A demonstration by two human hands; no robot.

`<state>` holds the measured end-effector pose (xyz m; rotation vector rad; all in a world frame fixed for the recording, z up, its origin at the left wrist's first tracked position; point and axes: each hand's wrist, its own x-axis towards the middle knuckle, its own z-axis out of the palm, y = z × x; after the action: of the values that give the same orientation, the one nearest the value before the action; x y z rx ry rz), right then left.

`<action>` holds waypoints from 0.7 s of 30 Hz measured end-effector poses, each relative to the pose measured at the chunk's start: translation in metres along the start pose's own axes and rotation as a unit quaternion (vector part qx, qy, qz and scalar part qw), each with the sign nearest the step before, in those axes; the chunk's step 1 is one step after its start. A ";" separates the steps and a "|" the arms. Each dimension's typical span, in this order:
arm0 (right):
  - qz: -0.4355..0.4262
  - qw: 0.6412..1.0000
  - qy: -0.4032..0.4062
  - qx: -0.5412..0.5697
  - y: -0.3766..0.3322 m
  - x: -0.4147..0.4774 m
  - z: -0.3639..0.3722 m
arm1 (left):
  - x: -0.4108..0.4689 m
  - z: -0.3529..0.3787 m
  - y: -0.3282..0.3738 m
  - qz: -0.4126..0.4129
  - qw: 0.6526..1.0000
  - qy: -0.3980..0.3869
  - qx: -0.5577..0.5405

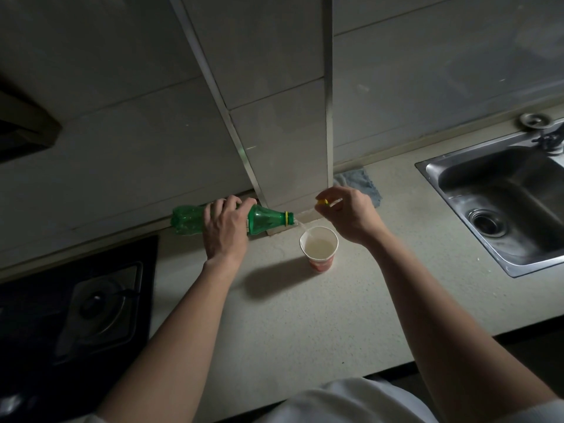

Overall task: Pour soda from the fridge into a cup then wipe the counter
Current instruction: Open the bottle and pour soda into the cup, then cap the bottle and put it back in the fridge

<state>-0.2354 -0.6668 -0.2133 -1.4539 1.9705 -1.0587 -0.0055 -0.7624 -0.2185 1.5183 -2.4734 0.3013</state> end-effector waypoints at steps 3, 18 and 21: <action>0.000 1.000 -0.004 0.004 0.000 0.000 0.001 | -0.002 0.003 0.000 -0.010 1.000 -0.010 -0.011; -0.006 1.000 -0.004 0.018 0.003 -0.003 0.009 | -0.022 0.021 0.010 -0.089 0.968 -0.121 -0.200; -0.047 0.998 -0.027 0.019 -0.001 -0.004 0.009 | -0.032 0.021 0.013 -0.111 0.947 -0.151 -0.261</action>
<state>-0.2267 -0.6658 -0.2184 -1.5517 1.8501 -1.0807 -0.0051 -0.7354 -0.2491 1.6589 -2.2854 -0.6201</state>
